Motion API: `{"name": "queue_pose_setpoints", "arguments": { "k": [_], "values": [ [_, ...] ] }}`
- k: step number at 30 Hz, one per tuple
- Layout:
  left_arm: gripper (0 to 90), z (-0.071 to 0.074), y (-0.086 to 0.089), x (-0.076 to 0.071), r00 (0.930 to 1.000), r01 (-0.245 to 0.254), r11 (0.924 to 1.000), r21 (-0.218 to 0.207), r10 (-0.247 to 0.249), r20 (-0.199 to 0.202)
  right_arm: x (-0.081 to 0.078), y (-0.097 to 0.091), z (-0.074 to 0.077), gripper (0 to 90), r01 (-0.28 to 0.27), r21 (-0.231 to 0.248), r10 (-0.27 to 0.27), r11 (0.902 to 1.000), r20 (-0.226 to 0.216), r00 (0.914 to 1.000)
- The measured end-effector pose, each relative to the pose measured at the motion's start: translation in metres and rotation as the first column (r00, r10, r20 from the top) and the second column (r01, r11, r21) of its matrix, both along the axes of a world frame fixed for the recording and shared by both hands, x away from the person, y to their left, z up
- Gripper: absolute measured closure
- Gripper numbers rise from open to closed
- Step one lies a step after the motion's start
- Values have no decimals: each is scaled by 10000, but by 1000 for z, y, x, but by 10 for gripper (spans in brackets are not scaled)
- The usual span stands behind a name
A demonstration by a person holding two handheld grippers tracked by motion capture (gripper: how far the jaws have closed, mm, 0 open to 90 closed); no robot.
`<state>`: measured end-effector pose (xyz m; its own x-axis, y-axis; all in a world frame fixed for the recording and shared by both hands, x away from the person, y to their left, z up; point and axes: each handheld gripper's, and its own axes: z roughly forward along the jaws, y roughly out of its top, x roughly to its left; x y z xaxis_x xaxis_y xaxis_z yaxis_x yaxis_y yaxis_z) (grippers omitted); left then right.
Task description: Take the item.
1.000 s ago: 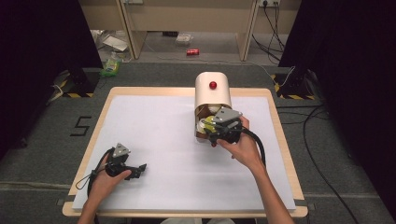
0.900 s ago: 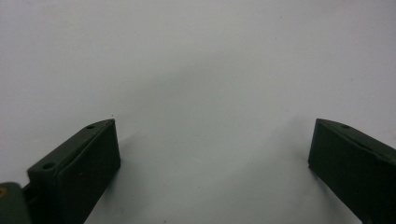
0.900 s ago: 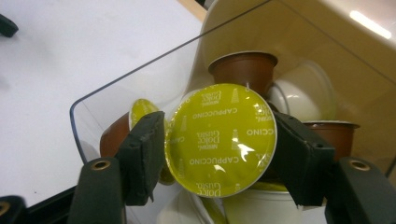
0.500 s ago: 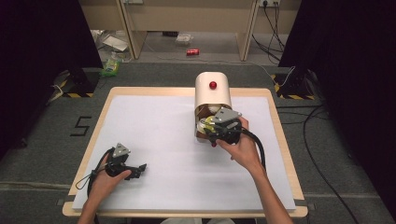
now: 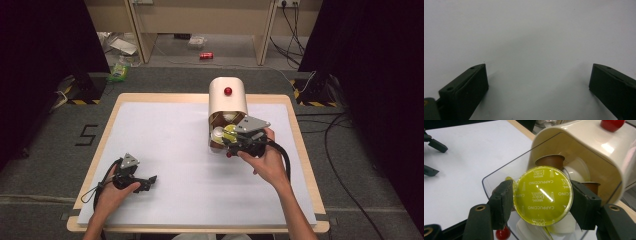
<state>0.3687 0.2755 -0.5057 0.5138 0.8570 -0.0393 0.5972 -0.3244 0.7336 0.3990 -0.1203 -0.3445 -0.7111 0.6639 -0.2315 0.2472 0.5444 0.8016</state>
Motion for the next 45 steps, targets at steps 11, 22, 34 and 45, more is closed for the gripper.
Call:
{"name": "queue_pose_setpoints", "arguments": {
  "k": [11,22,34,45],
  "values": [
    [17,0,0,0,10000,-7,10000,-12,7,0,-15,-27,10,403,296,227,-300,9993,203,9993],
    [16,0,0,0,10000,-1,10000,-10,1,-6,-24,-56,10,403,828,311,-834,9961,202,9963],
    [16,0,0,0,10000,-2,10000,-1,2,-2,-21,-81,-10,402,1422,216,-1416,9896,-264,9896],
    [16,0,0,0,10000,2,10000,-5,-2,-3,-19,-98,-27,403,1892,198,-1880,9817,-541,9807]
  ]
}}
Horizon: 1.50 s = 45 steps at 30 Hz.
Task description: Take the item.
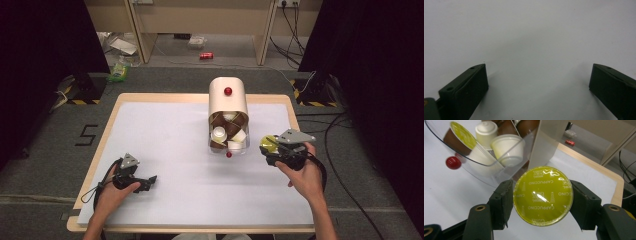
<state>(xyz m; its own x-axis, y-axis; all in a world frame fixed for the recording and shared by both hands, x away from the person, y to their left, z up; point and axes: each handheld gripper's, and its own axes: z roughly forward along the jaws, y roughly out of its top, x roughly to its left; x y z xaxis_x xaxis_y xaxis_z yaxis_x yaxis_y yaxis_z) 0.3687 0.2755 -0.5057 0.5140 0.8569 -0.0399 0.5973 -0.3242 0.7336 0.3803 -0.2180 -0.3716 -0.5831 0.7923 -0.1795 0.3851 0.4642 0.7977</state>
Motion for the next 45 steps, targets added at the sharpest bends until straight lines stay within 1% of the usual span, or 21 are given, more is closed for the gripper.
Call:
{"name": "queue_pose_setpoints", "arguments": {
  "k": [6,9,12,16,25,29,33,38,40,45],
  "values": [
    [16,0,0,0,10000,-8,10000,-25,8,8,7,-7,-13,403,240,-1,-239,9997,-258,9994],
    [16,0,0,0,10000,-1,10000,-9,1,-7,12,-9,-22,403,387,-74,-390,9992,-368,9986],
    [16,0,0,0,10000,-1,10000,-2,1,-5,17,-11,-32,403,555,-136,-562,9984,-623,9965],
    [16,0,0,0,10000,8,10000,0,-8,-6,21,-16,-42,402,710,-129,-718,9974,-813,9941],
    [15,0,0,0,10000,8,10000,3,-8,-7,26,-17,-54,402,753,-170,-765,9970,-944,9926],
    [15,0,0,0,10000,6,10000,1,-6,-6,28,-16,-61,402,781,-233,-802,9967,-1069,9910],
    [15,0,0,0,10000,3,10000,-17,-3,4,31,-16,-68,402,830,-185,-846,9964,-1120,9901],
    [15,0,0,0,10000,7,10000,-18,-7,3,33,-14,-78,402,801,-298,-833,9963,-1273,9884],
    [15,0,0,0,10000,-1,10000,-17,1,4,34,-13,-80,402,795,-284,-827,9964,-1365,9872],
    [15,0,0,0,10000,0,10000,-17,0,1,35,-13,-83,402,770,-352,-813,9964,-1419,9865]
  ]
}}
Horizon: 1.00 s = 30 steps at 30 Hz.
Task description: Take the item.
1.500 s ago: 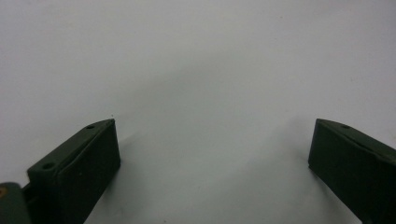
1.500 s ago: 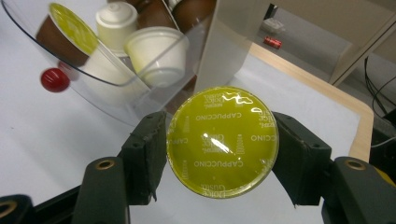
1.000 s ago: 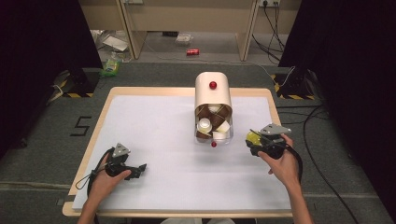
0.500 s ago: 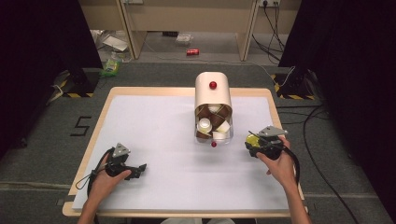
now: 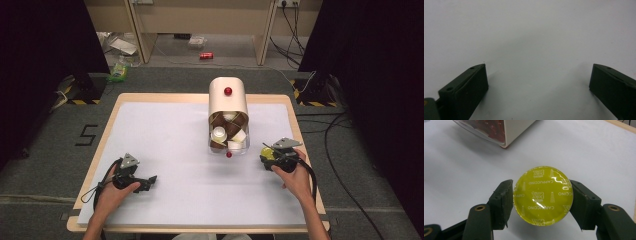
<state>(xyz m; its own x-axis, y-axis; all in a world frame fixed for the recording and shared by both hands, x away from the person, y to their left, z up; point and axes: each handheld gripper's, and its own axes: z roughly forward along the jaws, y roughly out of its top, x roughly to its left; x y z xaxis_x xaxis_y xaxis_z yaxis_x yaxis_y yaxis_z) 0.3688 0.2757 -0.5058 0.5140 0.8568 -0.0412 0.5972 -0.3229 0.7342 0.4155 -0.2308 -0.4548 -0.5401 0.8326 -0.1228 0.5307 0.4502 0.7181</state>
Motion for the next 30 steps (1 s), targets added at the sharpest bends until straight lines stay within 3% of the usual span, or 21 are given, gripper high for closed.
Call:
{"name": "queue_pose_setpoints", "arguments": {
  "k": [25,30],
  "values": [
    [11,0,0,0,10000,27,10000,-15,-27,-10,4,1,-15,396,-46,-193,37,9998,-446,9990],
    [11,0,0,0,10000,28,10000,-18,-28,-11,3,1,-15,287,83,-56,-86,10000,-543,9985]
  ]
}}
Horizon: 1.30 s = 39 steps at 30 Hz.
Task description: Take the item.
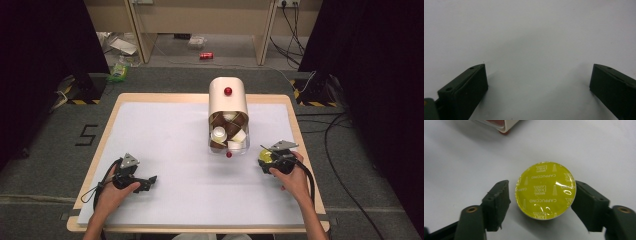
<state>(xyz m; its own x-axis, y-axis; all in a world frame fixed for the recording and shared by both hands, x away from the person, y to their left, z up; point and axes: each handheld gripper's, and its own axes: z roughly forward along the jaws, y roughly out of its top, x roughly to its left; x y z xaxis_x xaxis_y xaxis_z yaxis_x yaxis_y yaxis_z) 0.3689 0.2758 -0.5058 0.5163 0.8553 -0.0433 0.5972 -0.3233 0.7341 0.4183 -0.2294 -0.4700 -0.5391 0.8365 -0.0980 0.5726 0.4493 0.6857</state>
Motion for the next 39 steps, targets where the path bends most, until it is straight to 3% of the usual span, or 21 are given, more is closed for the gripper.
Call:
{"name": "queue_pose_setpoints", "arguments": {
  "k": [10,39],
  "values": [
    [11,0,0,0,10000,-14,10000,-30,14,-18,-7,-2,9,217,-82,210,79,9997,142,9999],
    [11,0,0,0,10000,-13,10000,-28,13,-28,-43,-8,9,200,-185,164,180,9997,318,9993]
  ]
}}
